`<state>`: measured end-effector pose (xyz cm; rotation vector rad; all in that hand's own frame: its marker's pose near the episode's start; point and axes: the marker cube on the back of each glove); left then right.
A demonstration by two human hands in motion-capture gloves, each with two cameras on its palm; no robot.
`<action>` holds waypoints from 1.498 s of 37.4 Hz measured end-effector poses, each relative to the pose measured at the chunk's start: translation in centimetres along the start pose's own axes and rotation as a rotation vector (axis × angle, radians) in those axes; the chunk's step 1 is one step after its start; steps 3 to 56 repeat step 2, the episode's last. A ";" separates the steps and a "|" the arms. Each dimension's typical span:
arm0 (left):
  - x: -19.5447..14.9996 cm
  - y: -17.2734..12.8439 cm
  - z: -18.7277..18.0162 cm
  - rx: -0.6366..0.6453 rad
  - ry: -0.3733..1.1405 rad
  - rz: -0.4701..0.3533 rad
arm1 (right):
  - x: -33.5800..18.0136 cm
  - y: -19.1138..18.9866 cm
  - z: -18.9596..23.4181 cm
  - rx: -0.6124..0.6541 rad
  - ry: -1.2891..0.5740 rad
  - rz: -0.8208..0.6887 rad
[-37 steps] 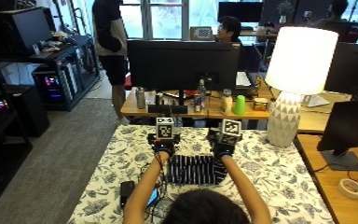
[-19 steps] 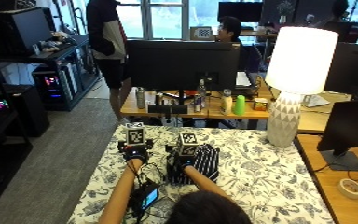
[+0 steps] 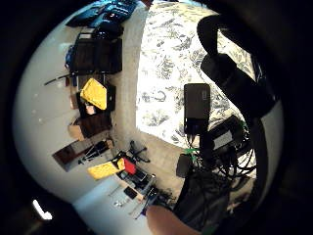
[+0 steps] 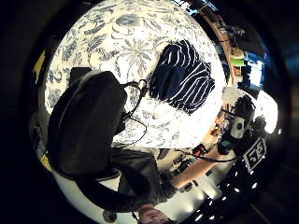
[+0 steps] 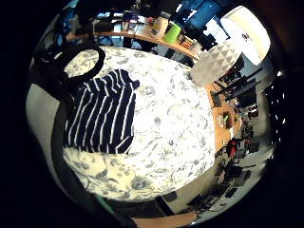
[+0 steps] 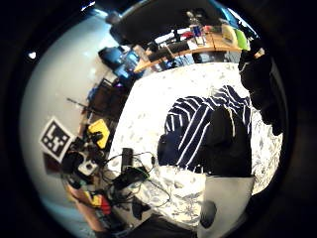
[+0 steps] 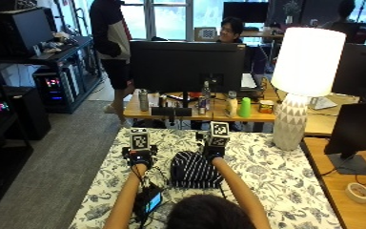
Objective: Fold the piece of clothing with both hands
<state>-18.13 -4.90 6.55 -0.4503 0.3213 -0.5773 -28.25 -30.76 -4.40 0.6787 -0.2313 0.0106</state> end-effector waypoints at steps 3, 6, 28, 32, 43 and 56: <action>0.0 -0.6 -0.2 0.056 -0.004 -0.026 | 0.1 0.5 1.0 -0.064 -0.024 0.006; 0.0 -0.6 -0.2 0.056 -0.004 -0.026 | 0.1 0.5 1.0 -0.064 -0.024 0.006; 0.0 -0.6 -0.2 0.056 -0.004 -0.026 | 0.1 0.5 1.0 -0.064 -0.024 0.006; 0.0 -0.6 -0.2 0.056 -0.004 -0.026 | 0.1 0.5 1.0 -0.064 -0.024 0.006; 0.0 -0.6 -0.2 0.056 -0.004 -0.026 | 0.1 0.5 1.0 -0.064 -0.024 0.006; 0.0 -0.6 -0.2 0.056 -0.004 -0.026 | 0.1 0.5 1.0 -0.064 -0.024 0.006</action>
